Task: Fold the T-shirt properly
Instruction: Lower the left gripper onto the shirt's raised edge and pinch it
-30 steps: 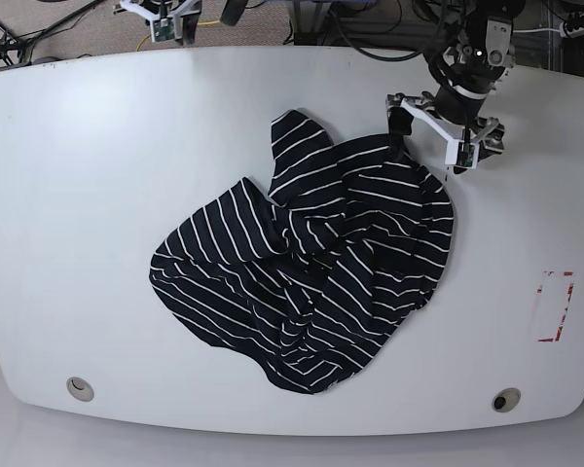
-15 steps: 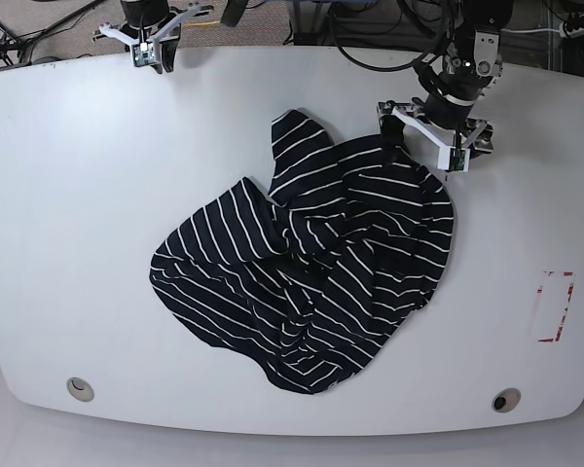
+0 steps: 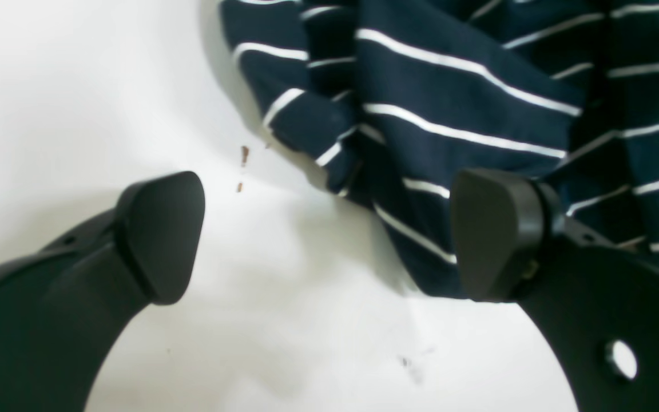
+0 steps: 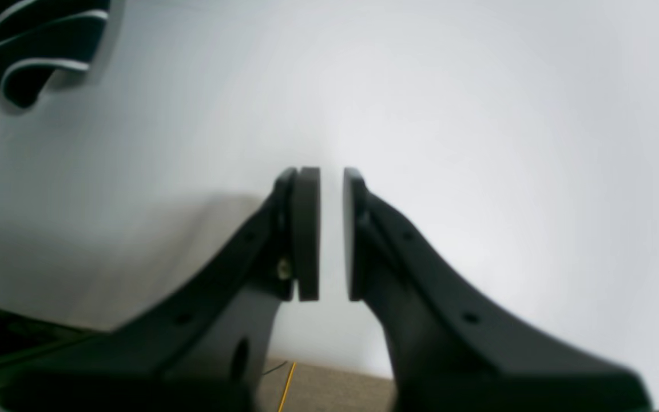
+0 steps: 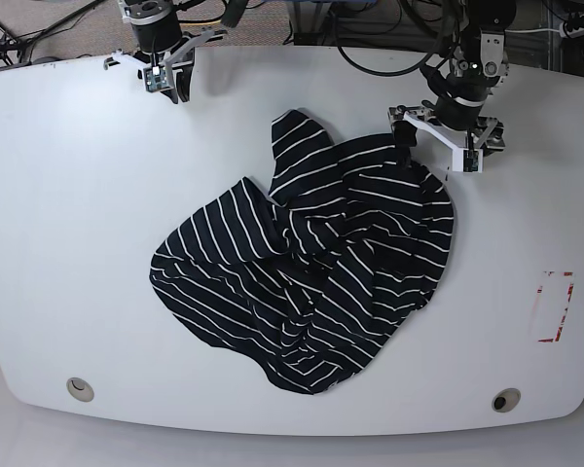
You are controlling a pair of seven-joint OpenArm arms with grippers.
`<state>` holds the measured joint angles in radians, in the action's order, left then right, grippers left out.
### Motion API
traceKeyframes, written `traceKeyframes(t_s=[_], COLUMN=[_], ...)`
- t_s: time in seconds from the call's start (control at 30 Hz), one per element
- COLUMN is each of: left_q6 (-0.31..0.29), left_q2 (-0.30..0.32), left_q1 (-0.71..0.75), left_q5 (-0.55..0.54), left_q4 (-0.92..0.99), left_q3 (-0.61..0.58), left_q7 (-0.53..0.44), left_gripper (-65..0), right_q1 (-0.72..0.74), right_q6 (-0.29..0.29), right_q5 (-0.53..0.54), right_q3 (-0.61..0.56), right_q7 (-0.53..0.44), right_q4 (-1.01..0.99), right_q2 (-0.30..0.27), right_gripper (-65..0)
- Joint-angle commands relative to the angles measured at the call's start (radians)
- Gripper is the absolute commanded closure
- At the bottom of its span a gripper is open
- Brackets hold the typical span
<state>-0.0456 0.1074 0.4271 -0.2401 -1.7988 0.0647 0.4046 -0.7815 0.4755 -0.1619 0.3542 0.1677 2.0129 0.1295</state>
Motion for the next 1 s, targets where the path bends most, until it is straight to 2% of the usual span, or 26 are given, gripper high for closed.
traceKeyframes(t_s=[0.0,0.17,0.57,0.87,0.93,0.97], left_q6=[-0.001,-0.004,-0.003,-0.003,-0.003,-0.003], left_q2=[-0.021,-0.05,-0.05,-0.081,-0.105,-0.113], left_q1=[-0.02,-0.037,-0.116,-0.172,-0.196,-0.205], left_q5=[-0.005,-0.003,-0.003,-0.002,0.002,0.003], left_q4=[-0.003,0.003,0.103,0.169,0.175,0.182], left_q3=[0.025,0.076,0.073,0.071,0.071,0.071], left_q7=[-0.02,-0.017,-0.016,-0.016,-0.016,-0.016], left_gripper=[-65.0,-65.0,-65.0,-65.0,-63.1,-59.3], right_q1=[0.015,0.047,0.072,0.098,0.099,0.099], right_q6=[0.001,0.001,0.001,0.001,0.001,0.001], right_q5=[0.005,0.011,0.012,0.012,0.012,0.011], right_q3=[0.003,0.006,0.004,0.012,0.012,0.012], right_q7=[-0.001,0.082,0.086,0.086,0.086,0.086], right_q4=[0.016,0.016,0.012,0.007,0.007,0.007], right_q2=[-0.003,-0.003,-0.001,-0.001,-0.001,-0.001], right_gripper=[-6.5,-6.5,-6.5,-6.5,-6.5,-6.5])
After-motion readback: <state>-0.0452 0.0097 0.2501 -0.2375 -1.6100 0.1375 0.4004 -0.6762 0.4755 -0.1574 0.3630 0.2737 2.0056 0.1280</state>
